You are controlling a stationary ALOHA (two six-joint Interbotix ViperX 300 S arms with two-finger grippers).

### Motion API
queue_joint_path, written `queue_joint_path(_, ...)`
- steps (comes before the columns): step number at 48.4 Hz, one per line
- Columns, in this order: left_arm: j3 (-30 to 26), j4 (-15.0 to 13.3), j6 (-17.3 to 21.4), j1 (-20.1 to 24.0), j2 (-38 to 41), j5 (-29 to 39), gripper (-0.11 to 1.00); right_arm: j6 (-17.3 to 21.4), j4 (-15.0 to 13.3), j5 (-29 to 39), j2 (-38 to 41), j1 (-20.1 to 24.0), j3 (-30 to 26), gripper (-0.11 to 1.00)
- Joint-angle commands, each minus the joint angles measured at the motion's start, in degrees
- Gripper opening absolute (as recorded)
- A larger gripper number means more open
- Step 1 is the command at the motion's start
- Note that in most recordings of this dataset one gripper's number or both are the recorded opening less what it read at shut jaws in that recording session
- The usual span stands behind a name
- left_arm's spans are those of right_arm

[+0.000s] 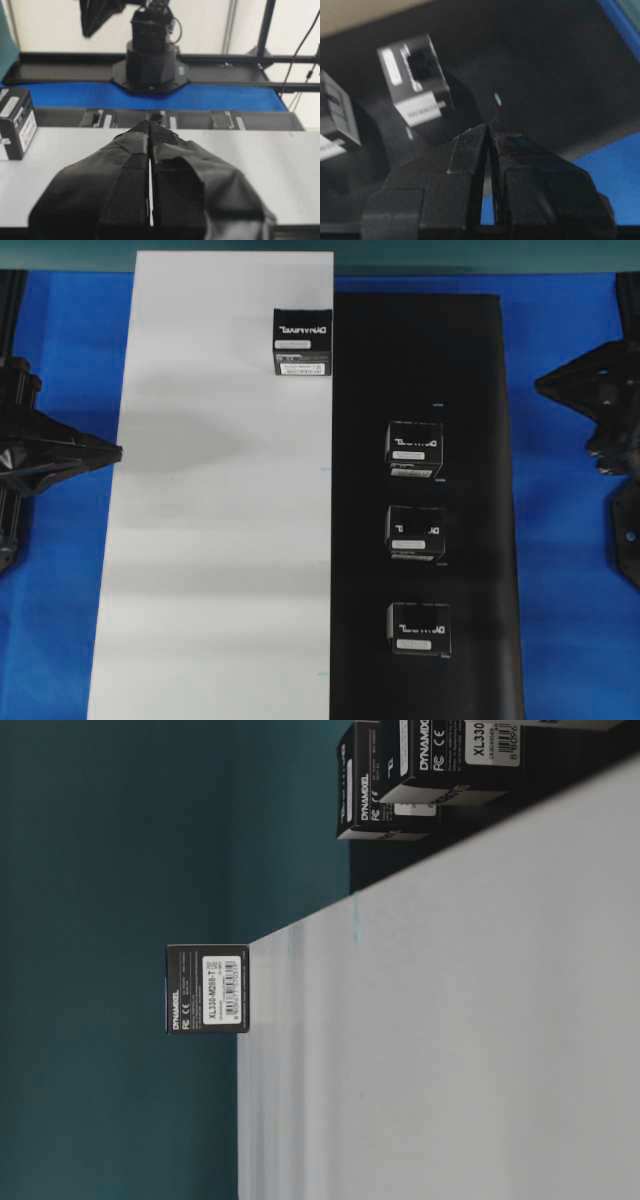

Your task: Place the box from the black base onto the white base.

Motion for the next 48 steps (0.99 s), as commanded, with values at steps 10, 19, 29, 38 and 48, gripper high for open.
queue_joint_path(10, -1.58, 0.09, 0.00, 0.26, 0.44, 1.32, -0.03, -1.14, 0.18, 0.97, 8.79, -0.26, -1.05, 0.12)
queue_joint_path(19, -1.58, 0.09, 0.00, 0.26, 0.09, 1.93, -0.03, -1.32, 0.97, 1.67, 11.51, 0.79, -1.14, 0.26)
queue_joint_path(29, -1.58, 0.09, 0.00, 0.26, 0.00, 2.02, -0.03, -1.76, 1.93, -0.26, 12.30, 4.22, -0.79, 0.81)
queue_joint_path(38, -1.67, 0.09, 0.00, 0.35, 0.18, 2.02, -0.03, -5.89, 3.60, 2.29, 12.92, 5.71, -0.79, 1.00)
queue_joint_path(48, -1.58, 0.09, -0.09, 0.35, 0.35, 2.02, -0.03, -14.59, 9.93, 2.11, 17.58, 5.10, -1.05, 1.00)
